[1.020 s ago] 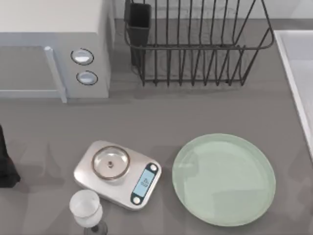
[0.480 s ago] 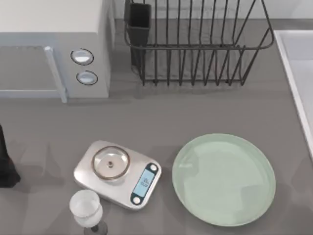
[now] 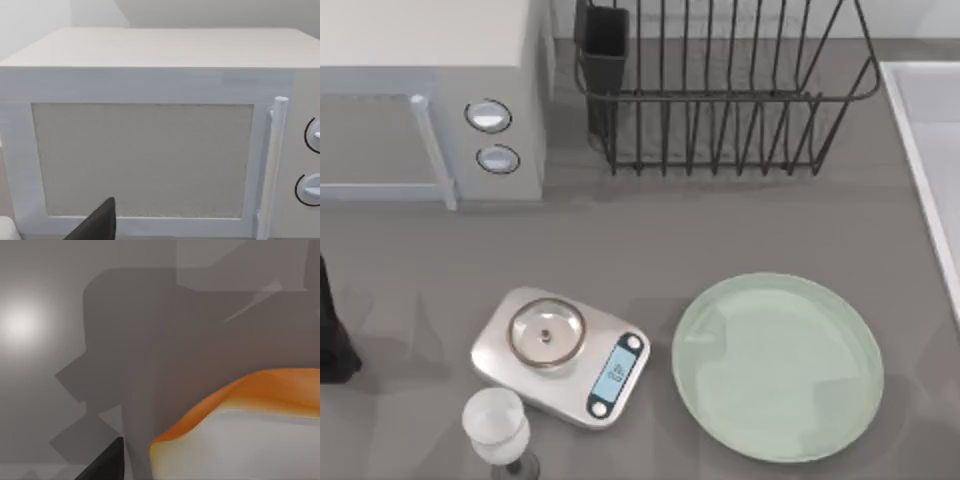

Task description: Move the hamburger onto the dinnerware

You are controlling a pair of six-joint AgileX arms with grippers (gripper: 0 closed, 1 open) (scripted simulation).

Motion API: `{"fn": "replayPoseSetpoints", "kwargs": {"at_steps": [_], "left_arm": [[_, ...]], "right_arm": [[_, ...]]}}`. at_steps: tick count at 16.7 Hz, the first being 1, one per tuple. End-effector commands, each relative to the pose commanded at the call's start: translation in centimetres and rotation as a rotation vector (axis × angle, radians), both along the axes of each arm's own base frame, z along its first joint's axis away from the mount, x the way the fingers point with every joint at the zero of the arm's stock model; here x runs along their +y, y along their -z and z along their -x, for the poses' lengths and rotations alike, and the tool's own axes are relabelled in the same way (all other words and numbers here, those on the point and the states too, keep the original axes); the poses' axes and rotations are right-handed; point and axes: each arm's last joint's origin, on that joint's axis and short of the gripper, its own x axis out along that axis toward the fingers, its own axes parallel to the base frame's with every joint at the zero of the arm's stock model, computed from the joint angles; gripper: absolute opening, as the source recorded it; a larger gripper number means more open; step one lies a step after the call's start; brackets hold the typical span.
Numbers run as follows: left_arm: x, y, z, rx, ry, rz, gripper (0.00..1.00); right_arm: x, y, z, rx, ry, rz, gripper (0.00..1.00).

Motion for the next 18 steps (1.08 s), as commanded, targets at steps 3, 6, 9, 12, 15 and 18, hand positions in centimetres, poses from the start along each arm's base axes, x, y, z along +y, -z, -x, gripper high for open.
{"fn": "replayPoseSetpoints", "kwargs": {"at_steps": [3,6,9,12,15,18], "left_arm": [[0.0,0.0,0.0,0.000,0.000,0.000,1.00],[0.0,0.0,0.0,0.000,0.000,0.000,1.00],[0.0,0.0,0.0,0.000,0.000,0.000,1.00],[0.0,0.0,0.0,0.000,0.000,0.000,1.00],[0.0,0.0,0.0,0.000,0.000,0.000,1.00],[0.0,0.0,0.0,0.000,0.000,0.000,1.00]], "right_arm": [[0.0,0.0,0.0,0.000,0.000,0.000,0.47],[0.0,0.0,0.0,0.000,0.000,0.000,0.25],[0.0,0.0,0.0,0.000,0.000,0.000,0.02],[0.0,0.0,0.0,0.000,0.000,0.000,0.00],[0.0,0.0,0.0,0.000,0.000,0.000,0.00],[0.0,-2.2,-0.2,-0.014,0.030,-0.005,0.00]]}}
